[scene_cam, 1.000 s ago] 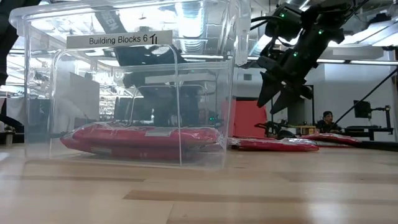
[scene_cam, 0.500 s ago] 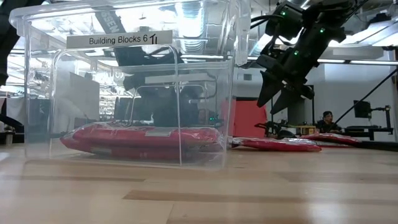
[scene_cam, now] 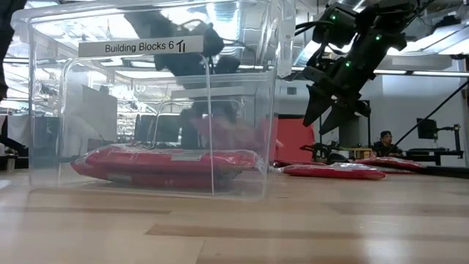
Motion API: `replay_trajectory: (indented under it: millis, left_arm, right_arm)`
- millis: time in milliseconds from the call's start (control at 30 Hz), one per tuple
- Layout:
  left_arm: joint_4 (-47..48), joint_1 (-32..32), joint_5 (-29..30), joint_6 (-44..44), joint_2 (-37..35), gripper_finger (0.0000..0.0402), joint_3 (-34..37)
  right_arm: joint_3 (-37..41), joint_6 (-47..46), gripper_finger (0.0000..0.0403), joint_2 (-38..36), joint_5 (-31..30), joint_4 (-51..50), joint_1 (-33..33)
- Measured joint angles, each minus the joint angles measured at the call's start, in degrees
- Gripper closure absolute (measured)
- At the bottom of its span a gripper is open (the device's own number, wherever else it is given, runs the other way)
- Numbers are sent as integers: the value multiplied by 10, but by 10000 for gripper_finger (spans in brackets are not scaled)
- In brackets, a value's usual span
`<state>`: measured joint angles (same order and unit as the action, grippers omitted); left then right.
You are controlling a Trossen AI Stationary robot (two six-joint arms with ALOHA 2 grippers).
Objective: Sort popcorn bags into baskets
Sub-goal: Put the red popcorn bag into the container
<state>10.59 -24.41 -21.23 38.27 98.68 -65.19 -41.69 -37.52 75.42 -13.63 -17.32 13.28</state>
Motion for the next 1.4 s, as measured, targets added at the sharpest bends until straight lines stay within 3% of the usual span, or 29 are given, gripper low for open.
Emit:
replay_trajectory:
  millis: [500,733,1033,1400]
  left_arm:
    - [350,-1,-54,-221,-102,401,-217]
    - [486,64,-112,-309,-116,401,-280]
    - [484,168,-116,-369,-83,401,-280]
    - [487,179,-112,-430,26,401,-279]
  right_arm:
    - [0,0,108,0,-31,0,1]
    - [0,0,108,0,-32,2,1]
    - [0,0,108,0,-32,2,1]
    - [0,0,108,0,-31,-2,-2]
